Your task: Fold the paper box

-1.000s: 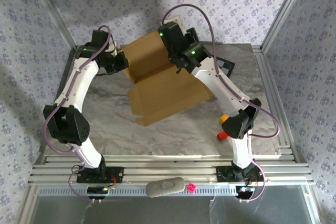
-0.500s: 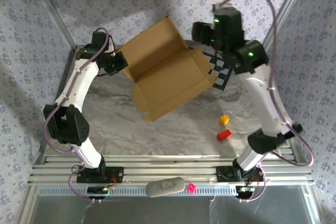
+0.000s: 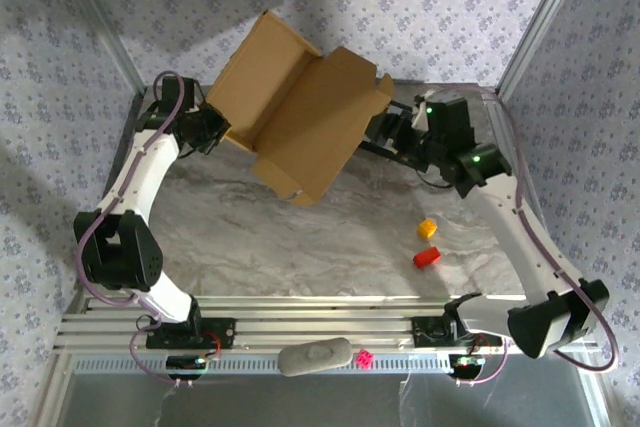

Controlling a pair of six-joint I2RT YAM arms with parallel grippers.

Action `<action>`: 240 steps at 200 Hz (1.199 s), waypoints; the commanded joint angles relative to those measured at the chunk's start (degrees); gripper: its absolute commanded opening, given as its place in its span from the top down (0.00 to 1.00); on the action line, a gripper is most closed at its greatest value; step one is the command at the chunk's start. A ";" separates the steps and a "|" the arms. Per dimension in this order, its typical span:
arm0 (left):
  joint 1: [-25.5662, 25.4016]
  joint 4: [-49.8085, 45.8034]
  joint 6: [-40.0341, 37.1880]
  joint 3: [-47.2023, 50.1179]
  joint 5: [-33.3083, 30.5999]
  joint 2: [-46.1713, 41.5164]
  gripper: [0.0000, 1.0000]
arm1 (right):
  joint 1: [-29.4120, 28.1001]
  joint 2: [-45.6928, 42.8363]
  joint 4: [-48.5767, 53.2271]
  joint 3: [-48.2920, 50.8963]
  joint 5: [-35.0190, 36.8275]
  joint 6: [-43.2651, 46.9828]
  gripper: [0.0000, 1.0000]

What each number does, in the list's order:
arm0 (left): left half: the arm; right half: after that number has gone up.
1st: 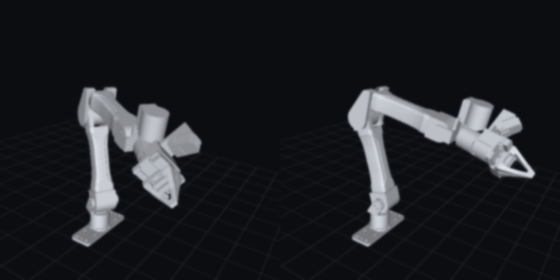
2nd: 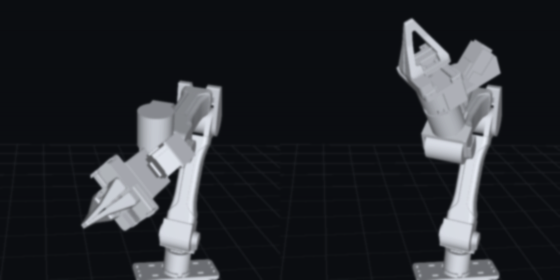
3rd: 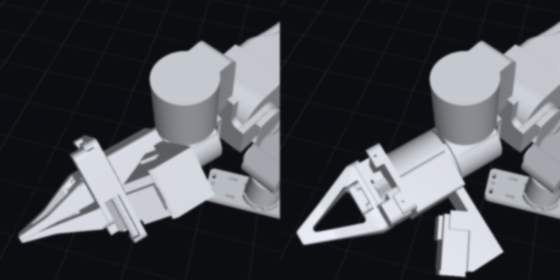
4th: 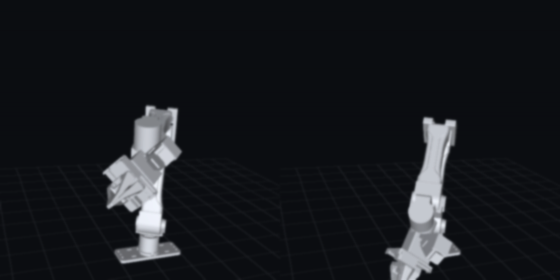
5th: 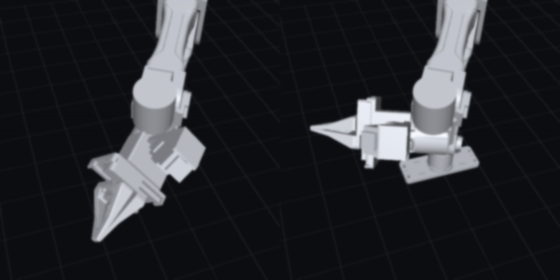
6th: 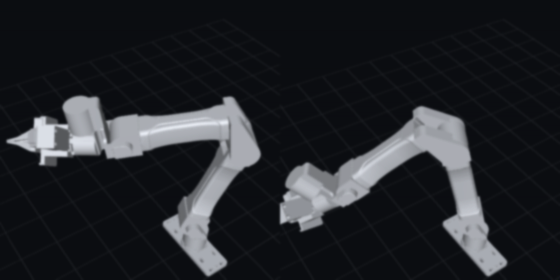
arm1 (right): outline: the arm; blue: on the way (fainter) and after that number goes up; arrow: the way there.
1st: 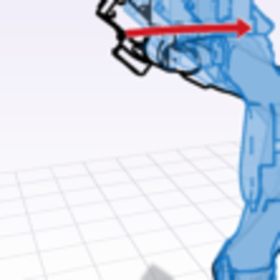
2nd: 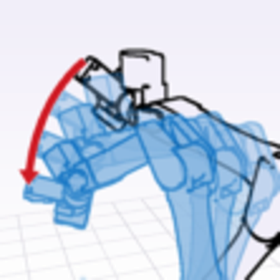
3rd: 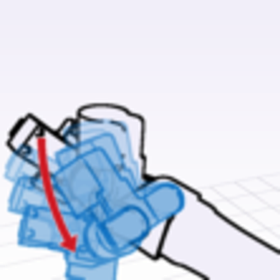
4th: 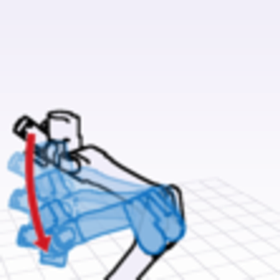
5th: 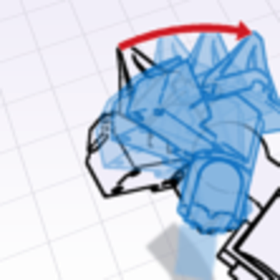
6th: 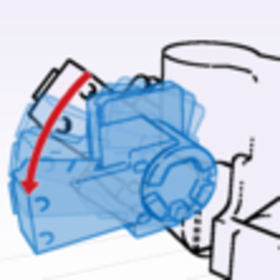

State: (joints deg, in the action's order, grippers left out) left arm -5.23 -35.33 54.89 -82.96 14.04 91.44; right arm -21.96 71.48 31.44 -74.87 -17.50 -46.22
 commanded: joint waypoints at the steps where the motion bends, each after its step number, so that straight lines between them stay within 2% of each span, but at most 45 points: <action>1: 0.25 4.17 5.51 0.76 0.02 -2.20 1.00 | -1.77 0.75 -7.94 -0.16 -4.29 -3.49 0.18; 62: 0.29 5.61 7.33 4.25 0.06 -4.71 1.00 | -6.47 11.16 -5.45 -7.50 -1.09 1.58 0.30; 108: 0.28 5.55 7.77 6.47 -0.20 -7.10 1.00 | -10.45 16.93 1.74 -15.89 5.76 4.37 0.41; 155: 0.29 5.12 7.93 7.71 -0.42 -8.51 1.00 | -12.82 19.36 10.78 -21.19 15.29 4.67 0.64; 199: -0.59 5.71 9.52 9.72 -0.24 -9.48 1.00 | -14.75 23.11 18.60 -27.91 22.59 9.35 0.86; 213: -1.37 5.96 10.19 10.33 0.13 -9.61 0.84 | -15.20 24.33 20.82 -30.17 24.54 12.02 0.94; 223: -2.03 6.22 10.56 10.65 0.74 -9.62 0.77 | -15.23 25.39 22.40 -31.70 25.17 13.65 1.00; 240: -2.84 5.70 11.01 11.28 1.23 -10.05 0.65 | -15.17 27.18 25.33 -34.38 25.15 17.09 1.00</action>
State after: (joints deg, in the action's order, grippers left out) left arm -6.76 -31.24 63.18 -71.68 13.28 83.88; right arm -36.58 96.36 48.34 -105.06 4.34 -36.69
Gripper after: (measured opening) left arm 0.283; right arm 0.060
